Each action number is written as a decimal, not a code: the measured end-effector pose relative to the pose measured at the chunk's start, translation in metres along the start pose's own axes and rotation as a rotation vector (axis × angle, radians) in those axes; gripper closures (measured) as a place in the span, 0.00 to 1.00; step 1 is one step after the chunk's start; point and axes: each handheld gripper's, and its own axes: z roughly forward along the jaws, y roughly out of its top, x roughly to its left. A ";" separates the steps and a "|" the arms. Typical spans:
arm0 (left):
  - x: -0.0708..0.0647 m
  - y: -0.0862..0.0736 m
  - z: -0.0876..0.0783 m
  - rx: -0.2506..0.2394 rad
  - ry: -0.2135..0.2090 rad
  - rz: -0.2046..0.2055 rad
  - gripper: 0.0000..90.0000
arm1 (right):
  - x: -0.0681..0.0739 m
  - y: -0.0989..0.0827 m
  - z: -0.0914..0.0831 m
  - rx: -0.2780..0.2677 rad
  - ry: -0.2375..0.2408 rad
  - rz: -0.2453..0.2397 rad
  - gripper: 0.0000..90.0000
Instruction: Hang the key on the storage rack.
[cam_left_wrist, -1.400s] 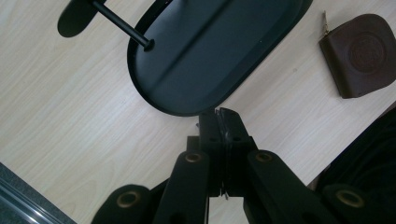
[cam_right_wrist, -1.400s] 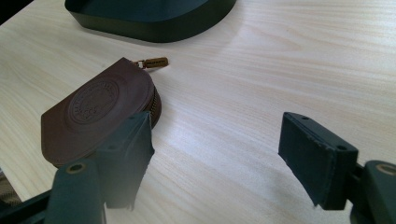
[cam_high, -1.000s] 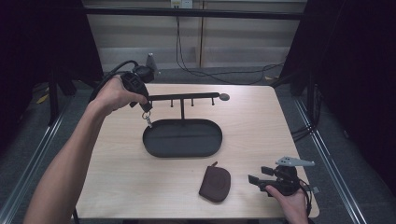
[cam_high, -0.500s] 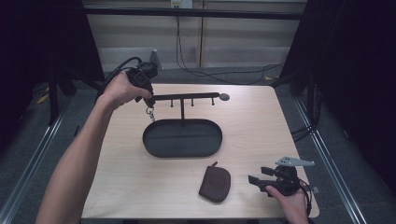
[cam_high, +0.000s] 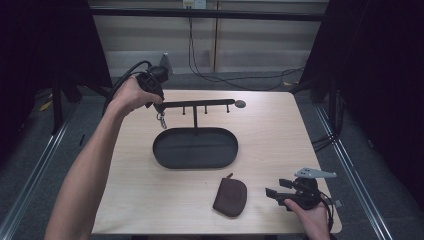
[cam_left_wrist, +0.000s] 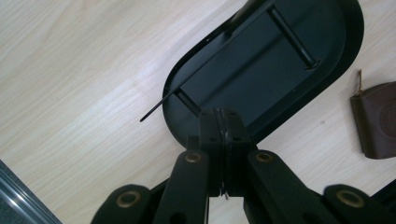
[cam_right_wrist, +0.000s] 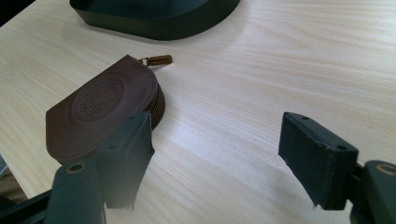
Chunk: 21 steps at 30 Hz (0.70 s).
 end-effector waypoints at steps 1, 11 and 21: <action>0.000 0.000 0.000 0.000 0.000 0.000 0.99 | 0.000 0.000 0.000 0.000 0.000 0.000 0.29; 0.005 -0.006 -0.001 -0.026 0.013 -0.046 0.92 | -0.001 0.000 0.001 0.009 0.002 0.011 0.29; 0.014 -0.029 -0.008 -0.081 -0.033 -0.084 0.85 | -0.002 0.001 0.003 0.012 -0.002 0.015 0.29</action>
